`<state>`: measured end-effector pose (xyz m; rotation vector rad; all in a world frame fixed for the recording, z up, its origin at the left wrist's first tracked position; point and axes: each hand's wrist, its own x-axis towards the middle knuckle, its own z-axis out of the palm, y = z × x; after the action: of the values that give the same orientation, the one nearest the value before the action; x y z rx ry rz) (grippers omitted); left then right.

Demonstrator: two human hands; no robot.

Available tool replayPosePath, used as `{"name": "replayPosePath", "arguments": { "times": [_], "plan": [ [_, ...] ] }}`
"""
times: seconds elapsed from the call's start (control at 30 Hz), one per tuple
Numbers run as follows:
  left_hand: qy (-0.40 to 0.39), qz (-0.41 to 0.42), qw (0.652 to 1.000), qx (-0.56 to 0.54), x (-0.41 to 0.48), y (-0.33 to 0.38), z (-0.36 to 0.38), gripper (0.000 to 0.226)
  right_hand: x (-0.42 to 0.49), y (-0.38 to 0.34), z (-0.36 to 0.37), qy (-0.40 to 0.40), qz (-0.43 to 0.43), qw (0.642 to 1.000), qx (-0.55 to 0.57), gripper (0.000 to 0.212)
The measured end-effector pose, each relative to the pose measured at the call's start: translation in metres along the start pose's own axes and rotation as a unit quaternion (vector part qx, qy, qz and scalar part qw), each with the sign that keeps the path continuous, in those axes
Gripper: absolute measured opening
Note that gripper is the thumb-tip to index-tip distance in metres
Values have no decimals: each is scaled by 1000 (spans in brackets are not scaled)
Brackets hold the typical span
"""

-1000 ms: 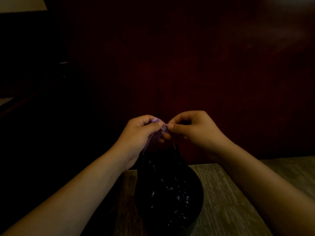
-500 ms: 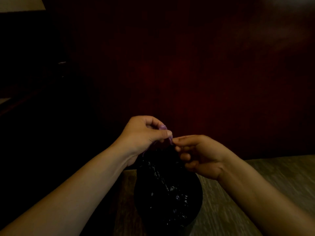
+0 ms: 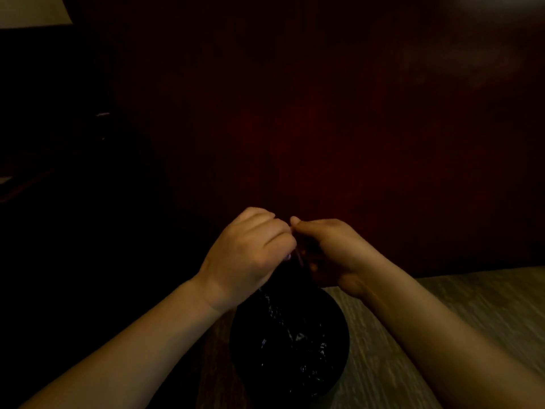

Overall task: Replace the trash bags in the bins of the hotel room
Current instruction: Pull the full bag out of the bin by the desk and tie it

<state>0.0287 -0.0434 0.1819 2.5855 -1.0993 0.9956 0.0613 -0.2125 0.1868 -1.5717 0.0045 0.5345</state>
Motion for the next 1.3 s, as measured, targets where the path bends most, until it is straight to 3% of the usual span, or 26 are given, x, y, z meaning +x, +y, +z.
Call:
{"name": "replayPosePath", "arguments": {
  "times": [0.1, 0.2, 0.3, 0.37, 0.5, 0.67, 0.77, 0.97, 1.2, 1.3],
  "plan": [
    [69, 12, 996, 46, -7, 1, 6, 16, -1, -2, 5, -55, -4, 998, 11, 33],
    [105, -27, 994, 36, -11, -2, 8, 13, 2, 4, 6, -68, -45, 996, 38, 25],
    [103, -88, 991, -18, -17, -1, 10, 4, 6, 9, 7, -48, -65, 996, 32, 28],
    [107, -181, 974, -86, -19, 3, 10, 8, 6, 9, 6, -31, -71, 996, 39, 29],
    [157, -398, 866, -258, -18, 8, 6, 13, 6, 9, 3, -15, -65, 997, 46, 24],
    [169, -499, 755, -391, -20, 16, 1, 16, 5, 11, 2, 2, -75, 996, 52, 20],
    [179, -569, 661, -455, -28, 22, -1, 7, 7, 17, -4, 47, -91, 994, 50, 22],
    [188, -693, 568, -402, -76, 26, 16, 8, 16, 52, -47, 159, -41, 985, 48, 22],
    [193, -729, 539, -375, -89, 24, 33, 7, 16, 85, -60, 211, 14, 969, 127, 14],
    [208, -715, 565, -355, -88, 21, 34, 6, 17, 89, -58, 220, 9, 962, 159, 14]
  ]
}}
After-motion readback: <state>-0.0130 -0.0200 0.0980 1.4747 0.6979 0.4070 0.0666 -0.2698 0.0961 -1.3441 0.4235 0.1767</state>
